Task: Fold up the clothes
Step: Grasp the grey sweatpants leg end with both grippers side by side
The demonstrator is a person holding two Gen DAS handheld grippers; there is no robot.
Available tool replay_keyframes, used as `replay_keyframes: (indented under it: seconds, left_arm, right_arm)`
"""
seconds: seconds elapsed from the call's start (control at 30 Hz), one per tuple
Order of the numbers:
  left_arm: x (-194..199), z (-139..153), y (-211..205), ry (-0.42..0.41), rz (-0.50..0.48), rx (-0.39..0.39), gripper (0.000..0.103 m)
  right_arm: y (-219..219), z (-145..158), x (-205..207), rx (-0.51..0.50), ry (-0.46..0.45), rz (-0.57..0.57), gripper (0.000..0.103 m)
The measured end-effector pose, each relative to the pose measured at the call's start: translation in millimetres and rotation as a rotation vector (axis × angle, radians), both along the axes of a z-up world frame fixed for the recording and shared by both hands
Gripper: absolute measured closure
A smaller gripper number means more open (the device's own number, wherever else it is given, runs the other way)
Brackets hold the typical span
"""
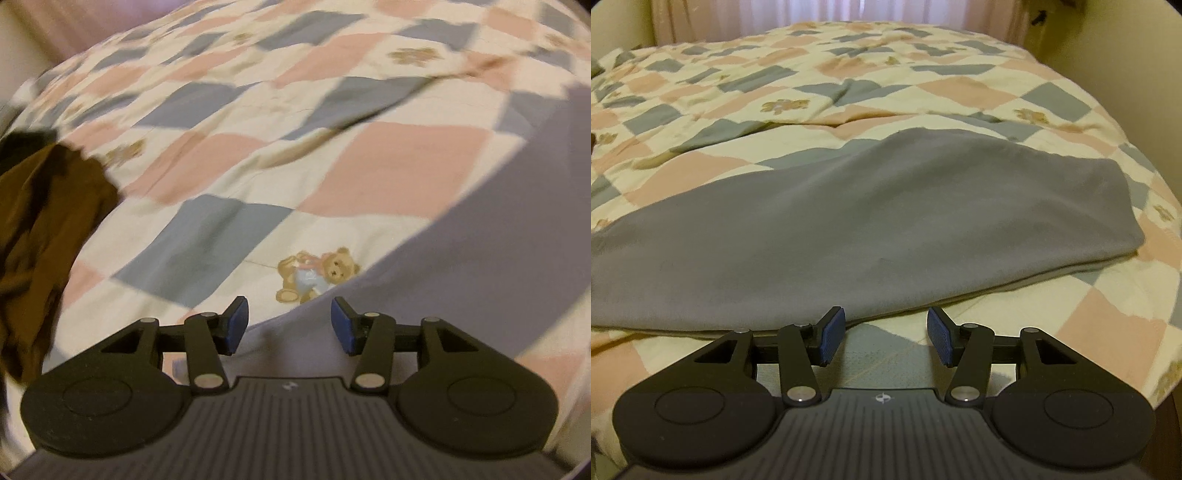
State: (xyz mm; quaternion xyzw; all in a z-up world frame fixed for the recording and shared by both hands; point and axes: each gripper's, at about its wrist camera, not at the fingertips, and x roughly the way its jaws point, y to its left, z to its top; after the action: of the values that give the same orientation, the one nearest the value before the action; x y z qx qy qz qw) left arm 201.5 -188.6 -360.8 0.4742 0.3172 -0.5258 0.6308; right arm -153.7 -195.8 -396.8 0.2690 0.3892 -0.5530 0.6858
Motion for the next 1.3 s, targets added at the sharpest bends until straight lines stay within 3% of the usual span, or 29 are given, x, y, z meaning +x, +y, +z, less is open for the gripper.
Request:
replay_keyframes:
  seconds: [0.17, 0.33, 0.43, 0.6, 0.73, 0.9, 0.97, 1.03, 1.1, 1.2, 1.3]
  left_arm:
    - [42.3, -10.1, 43.3, -0.014, -0.368, 0.06, 0.066]
    - [111.8, -24.0, 52.4, 0.096, -0.613, 0.138, 0.066]
    - [139.4, -26.9, 42.3, 0.18, -0.741, 0.157, 0.071]
    - [147.9, -39.7, 27.5, 0.255, -0.921, 0.218, 0.071]
    - [148.3, -58.1, 20.8, 0.262, -0.978, 0.286, 0.079]
    - [156.3, -62.1, 6.2, 0.365, -0.953, 0.34, 0.085]
    - [159.8, -64.9, 0.6, 0.388, -0.941, 0.36, 0.094]
    - [162.3, -65.2, -3.9, 0.409, -0.941, 0.381, 0.099]
    - [164.3, -59.6, -8.6, 0.44, -0.941, 0.388, 0.101]
    - [164.0, -38.3, -11.4, 0.475, -0.971, 0.361, 0.101]
    - [166.0, -0.2, -15.1, 0.564, -1.027, 0.263, 0.101]
  right_arm:
    - [28.0, 8.3, 25.6, 0.014, -0.032, -0.102, 0.051]
    - [82.6, 17.5, 95.5, 0.038, -0.156, -0.237, 0.051]
    - [119.0, 14.4, 158.2, 0.091, -0.349, -0.351, 0.051]
    - [165.3, -13.2, 250.9, 0.274, -0.731, -0.566, 0.053]
    - [181.0, -39.4, 294.4, 0.348, -0.927, -0.675, 0.053]
    - [181.7, -66.1, 320.8, 0.33, -1.078, -0.795, 0.053]
    - [181.8, -74.3, 326.5, 0.309, -1.134, -0.858, 0.053]
    - [181.9, -79.7, 331.5, 0.291, -1.163, -0.888, 0.061]
    - [179.1, -85.9, 335.6, 0.307, -1.174, -0.893, 0.095]
    - [185.7, -77.3, 331.2, 0.265, -1.208, -0.91, 0.098]
    - [191.9, -32.6, 319.4, 0.093, -1.205, -0.848, 0.098]
